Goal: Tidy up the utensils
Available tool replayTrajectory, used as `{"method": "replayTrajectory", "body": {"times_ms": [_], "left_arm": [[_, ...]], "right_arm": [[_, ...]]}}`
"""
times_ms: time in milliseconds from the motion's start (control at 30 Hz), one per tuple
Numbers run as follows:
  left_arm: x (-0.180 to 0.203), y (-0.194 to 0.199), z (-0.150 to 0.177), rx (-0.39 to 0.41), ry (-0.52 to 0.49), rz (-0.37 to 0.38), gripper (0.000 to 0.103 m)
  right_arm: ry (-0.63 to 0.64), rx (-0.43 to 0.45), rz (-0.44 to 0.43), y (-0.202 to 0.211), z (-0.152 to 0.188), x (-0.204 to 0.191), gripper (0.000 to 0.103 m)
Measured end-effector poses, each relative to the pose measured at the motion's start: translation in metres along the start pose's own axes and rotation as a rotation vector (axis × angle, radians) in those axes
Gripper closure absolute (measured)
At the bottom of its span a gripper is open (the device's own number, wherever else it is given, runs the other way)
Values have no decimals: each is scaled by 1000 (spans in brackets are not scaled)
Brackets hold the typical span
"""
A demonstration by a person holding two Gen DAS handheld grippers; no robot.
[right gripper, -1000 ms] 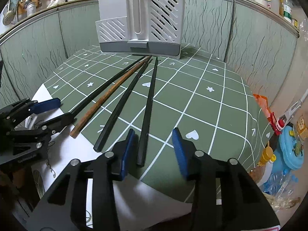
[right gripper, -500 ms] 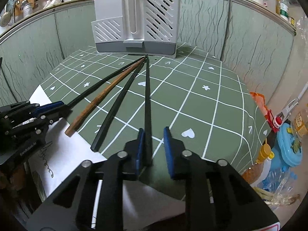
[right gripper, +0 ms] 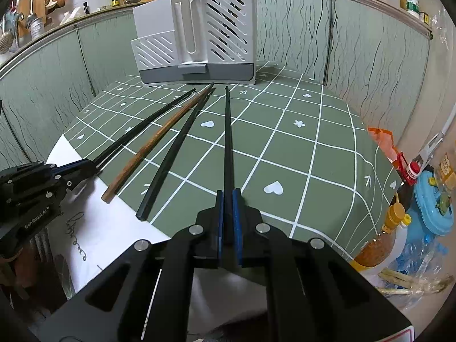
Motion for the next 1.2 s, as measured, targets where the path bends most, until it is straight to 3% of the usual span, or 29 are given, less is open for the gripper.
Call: {"method": "replayTrajectory", "body": {"times_ms": [600,1200], "left_arm": [[-11,51,-31,101,25,1,95],[-38,96,-80,165,27,3,95]], "right_arm": [[-23,63,-36,46,-27,2,97],[-24,184,-87,102,-98,7,97]]}}
Point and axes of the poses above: each gripper's, at about its wrist camera, not at the fingertips, and y roughly against the way its jaws point, x to its right, z to its underside, the point moved 2 cm from there along -y, roughly the way its jaws point, and after that the axes turned 6 degrees about -y, right-handed, at the moved point
